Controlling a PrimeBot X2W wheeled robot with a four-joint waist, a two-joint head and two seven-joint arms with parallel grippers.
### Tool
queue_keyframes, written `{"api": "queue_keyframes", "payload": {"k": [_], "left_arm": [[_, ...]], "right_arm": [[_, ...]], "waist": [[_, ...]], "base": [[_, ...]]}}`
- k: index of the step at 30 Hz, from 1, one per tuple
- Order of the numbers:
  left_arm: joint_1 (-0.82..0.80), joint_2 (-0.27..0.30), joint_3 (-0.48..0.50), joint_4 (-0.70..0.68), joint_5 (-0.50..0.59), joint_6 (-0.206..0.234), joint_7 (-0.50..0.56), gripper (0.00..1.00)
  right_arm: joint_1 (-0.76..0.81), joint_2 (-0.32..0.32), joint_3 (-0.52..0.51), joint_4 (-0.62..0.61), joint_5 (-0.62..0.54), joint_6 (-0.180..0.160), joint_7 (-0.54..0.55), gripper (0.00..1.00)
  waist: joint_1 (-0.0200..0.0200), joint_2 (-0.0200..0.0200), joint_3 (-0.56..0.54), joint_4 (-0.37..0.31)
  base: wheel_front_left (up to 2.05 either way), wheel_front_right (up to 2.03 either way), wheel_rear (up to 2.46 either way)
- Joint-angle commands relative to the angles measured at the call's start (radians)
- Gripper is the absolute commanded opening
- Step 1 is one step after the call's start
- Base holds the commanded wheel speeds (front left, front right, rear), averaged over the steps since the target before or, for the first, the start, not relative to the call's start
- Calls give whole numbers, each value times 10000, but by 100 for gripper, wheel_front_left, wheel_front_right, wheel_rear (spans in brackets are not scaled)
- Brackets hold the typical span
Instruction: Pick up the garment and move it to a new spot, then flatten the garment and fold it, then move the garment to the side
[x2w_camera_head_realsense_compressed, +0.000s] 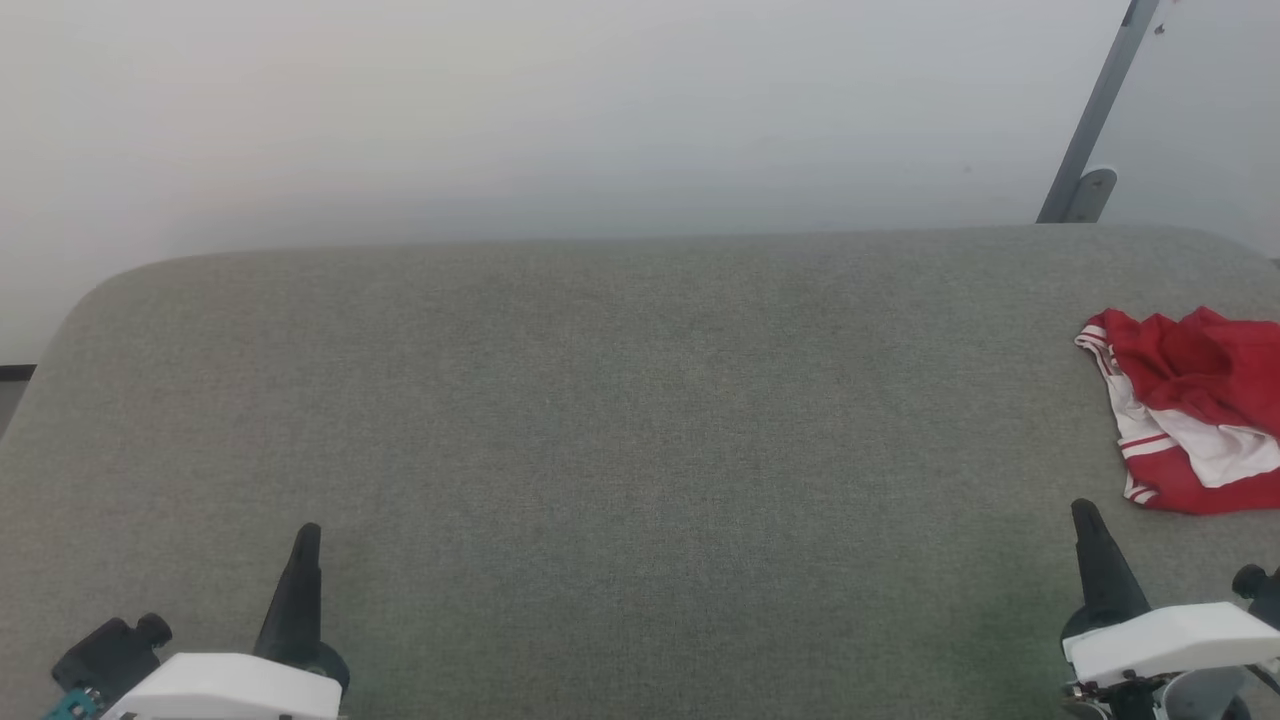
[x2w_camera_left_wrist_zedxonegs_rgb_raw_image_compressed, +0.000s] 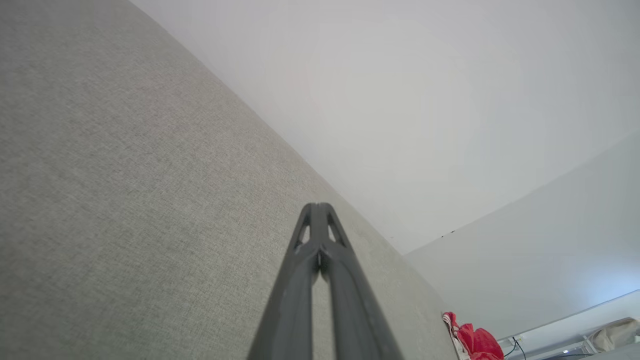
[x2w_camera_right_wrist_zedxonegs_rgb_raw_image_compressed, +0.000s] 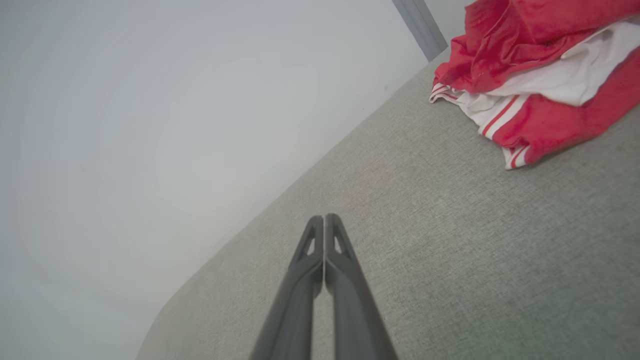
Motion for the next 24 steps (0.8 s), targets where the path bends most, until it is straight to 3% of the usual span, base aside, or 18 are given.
{"api": "queue_keyframes", "payload": {"k": [1,24], "left_arm": [[-335,44,69,-73,-328,-19,102,0],[-733,-234,156,171,-2461,-29,747,0]], "right_arm": [[-270,6,-46,-134,395,2,99,0],[-494,233,-80,-194,2835,2,729,0]], "waist": [[0,0,4,-4],[0,0,51,-46]], "base": [[0,0,0],[0,0,0]]}}
